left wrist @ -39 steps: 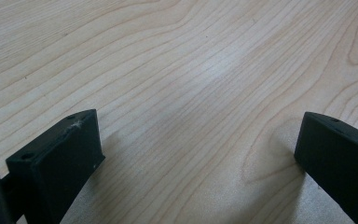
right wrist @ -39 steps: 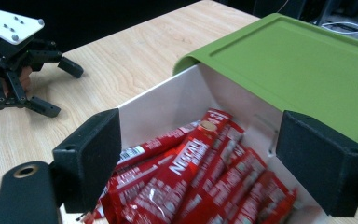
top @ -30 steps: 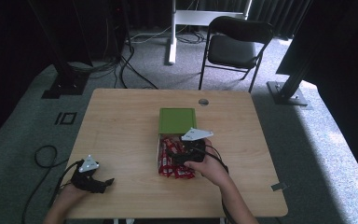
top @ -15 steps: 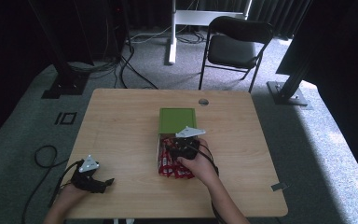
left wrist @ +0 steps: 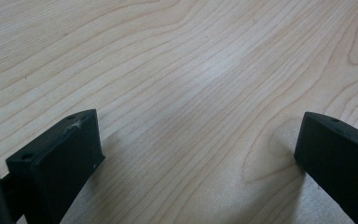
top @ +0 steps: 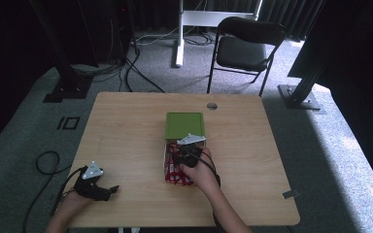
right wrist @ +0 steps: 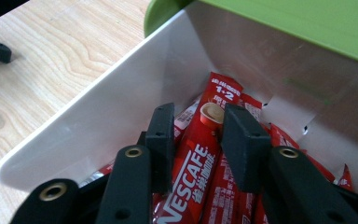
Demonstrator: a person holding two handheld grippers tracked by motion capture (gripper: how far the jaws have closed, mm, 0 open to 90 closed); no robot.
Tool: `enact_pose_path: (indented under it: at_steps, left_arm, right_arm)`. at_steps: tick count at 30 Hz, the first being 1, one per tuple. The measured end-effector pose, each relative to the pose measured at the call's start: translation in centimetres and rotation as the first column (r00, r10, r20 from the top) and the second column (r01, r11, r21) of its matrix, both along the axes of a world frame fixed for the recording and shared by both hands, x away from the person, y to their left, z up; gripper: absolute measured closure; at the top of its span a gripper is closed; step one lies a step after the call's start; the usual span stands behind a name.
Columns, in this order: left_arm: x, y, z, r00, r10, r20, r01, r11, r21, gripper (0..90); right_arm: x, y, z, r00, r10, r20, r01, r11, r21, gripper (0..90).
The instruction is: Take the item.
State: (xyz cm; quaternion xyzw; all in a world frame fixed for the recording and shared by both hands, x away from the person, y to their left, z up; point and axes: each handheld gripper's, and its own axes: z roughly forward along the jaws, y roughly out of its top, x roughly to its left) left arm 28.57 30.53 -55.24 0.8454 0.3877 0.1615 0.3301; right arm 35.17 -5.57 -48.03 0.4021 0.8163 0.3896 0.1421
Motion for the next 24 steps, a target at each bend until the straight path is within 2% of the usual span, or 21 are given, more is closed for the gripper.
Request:
enact_pose_path:
  at_steps: [5, 9, 13, 15, 22, 24]
  left_arm:
    - [0.0, 0.0, 0.0, 1.0, 0.0, -0.001, 0.0, 1.0, -0.001, 1.4]
    - [0.0, 0.0, 0.0, 1.0, 0.0, 0.0, 0.0, 1.0, 0.0, 1.4]
    - [0.0, 0.0, 0.0, 1.0, 0.001, -0.001, -0.001, 1.0, -0.001, 1.4]
    - [0.0, 0.0, 0.0, 1.0, 0.001, -0.001, -0.001, 1.0, -0.002, 1.4]
    - [0.0, 0.0, 0.0, 1.0, 0.0, -0.001, 0.0, 1.0, 0.0, 1.4]
    - [0.0, 0.0, 0.0, 1.0, 0.0, 0.0, 0.0, 1.0, 0.0, 1.4]
  right_arm:
    - [0.1, 0.2, -0.1, 0.9986, -0.034, -0.041, 0.034, 0.9994, -0.004, 65.6]
    - [0.2, 0.1, -0.1, 0.9992, -0.029, -0.029, 0.029, 0.9994, -0.018, 81.2]
    - [0.1, -0.2, 0.2, 0.9991, -0.028, -0.033, 0.029, 0.9996, 0.008, 82.4]
    - [-0.1, -0.2, 0.4, 0.9996, -0.023, -0.018, 0.023, 0.9997, 0.008, 82.9]
    - [-0.5, -0.9, 1.4, 0.9999, -0.011, -0.008, 0.011, 0.9979, 0.063, 83.0]
    - [-0.8, -1.1, 1.7, 1.0, -0.004, -0.001, 0.004, 0.9984, 0.056, 83.1]
